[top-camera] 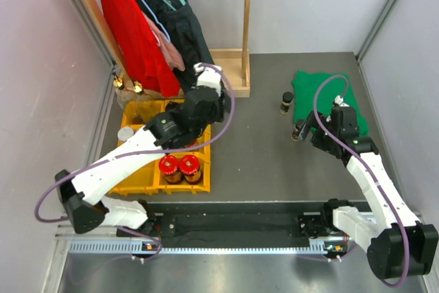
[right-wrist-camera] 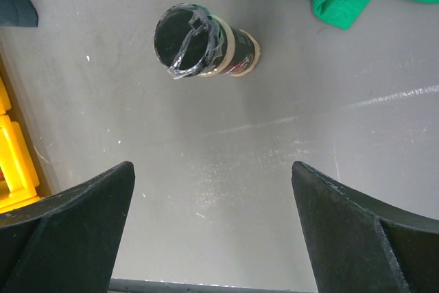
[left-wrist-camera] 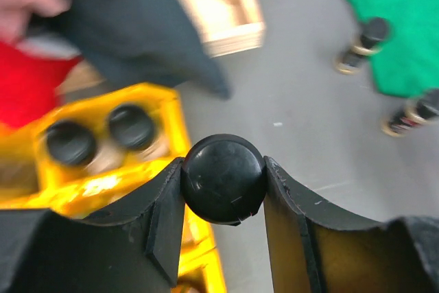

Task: Organize the condiment bottles
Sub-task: Place the bottle in the storage box.

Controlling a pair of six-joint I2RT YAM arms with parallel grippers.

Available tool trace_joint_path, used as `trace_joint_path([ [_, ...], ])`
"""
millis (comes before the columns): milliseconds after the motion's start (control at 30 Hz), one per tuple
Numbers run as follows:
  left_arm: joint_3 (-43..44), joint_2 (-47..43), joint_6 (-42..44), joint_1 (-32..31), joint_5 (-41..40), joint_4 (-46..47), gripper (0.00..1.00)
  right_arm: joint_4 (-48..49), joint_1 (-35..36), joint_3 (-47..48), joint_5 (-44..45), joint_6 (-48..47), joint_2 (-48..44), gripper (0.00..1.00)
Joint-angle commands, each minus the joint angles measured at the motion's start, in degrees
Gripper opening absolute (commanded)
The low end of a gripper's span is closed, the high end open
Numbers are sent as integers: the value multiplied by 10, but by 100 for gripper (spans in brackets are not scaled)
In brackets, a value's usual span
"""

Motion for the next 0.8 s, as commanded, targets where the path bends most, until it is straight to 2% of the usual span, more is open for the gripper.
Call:
trace_joint_path([
  [0,-19,-75,-74,-1,-136,-92,0,26,-6,2,-10,-5,-4,96],
  [233,-80,-167,-184,-1,-234,-201,0,28,-6,8,-18,-5,5,96],
  [467,-102,-207,-275,-1,-299,-286,0,9,-7,22,-9,-4,-4,96],
  [567,-105,-216,-367,-1,-340,-354,0,8,-7,22,-7,0,-8,96],
  [767,-123,-235,-514,0,-351,-472,0,13,-6,33,-8,0,3,96],
])
